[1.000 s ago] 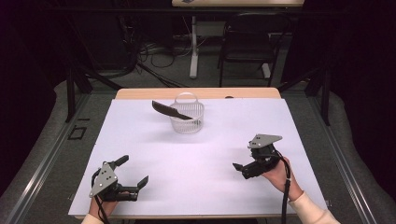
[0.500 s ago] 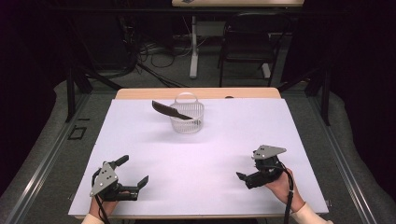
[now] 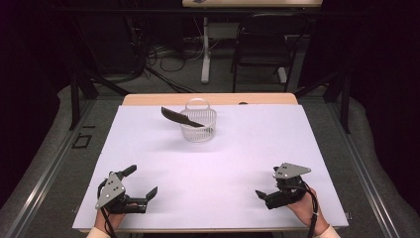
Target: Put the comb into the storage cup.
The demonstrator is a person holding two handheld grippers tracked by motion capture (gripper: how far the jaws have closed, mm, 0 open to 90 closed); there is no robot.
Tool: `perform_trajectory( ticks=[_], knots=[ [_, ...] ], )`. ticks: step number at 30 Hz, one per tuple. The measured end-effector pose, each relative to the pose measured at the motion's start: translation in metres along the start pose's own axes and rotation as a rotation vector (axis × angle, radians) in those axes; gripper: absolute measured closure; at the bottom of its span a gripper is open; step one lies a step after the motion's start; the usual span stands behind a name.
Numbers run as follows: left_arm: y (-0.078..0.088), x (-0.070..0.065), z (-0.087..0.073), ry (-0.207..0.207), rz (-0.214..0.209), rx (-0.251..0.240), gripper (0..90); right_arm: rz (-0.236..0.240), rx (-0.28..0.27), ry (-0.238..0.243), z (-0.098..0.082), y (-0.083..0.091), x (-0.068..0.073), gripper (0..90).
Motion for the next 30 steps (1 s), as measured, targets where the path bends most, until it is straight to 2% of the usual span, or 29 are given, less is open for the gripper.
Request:
perform_trajectory(
  ticks=[6,16,20,25,30],
  knots=[
    [-0.001,0.001,-0.001,0.002,0.000,0.004,0.1,-0.030,-0.020,0.010,-0.003,0.005,0.000,0.0],
    [-0.001,0.001,-0.001,0.002,0.001,0.005,0.2,-0.053,-0.017,0.000,-0.011,0.011,0.001,0.0],
    [0.000,0.001,-0.001,0.001,0.002,0.005,0.2,-0.070,-0.025,0.012,-0.014,0.016,0.003,0.0],
    [0.000,0.001,0.000,-0.002,0.005,0.002,0.2,-0.074,-0.020,0.023,-0.017,0.018,0.008,0.0],
    [0.000,0.001,-0.001,0.000,0.005,0.004,0.2,-0.077,-0.044,0.020,-0.017,0.021,0.011,0.0]
  ],
)
Point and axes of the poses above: each handheld gripper's, and its own axes: y roughly backward along the jaws, z roughly out of its top, x roughly to its left, the point moved 5 cm from there along -y, roughly forward along the jaws, and after that the axes turned 8 degrees about y, right-handed, at the moved point
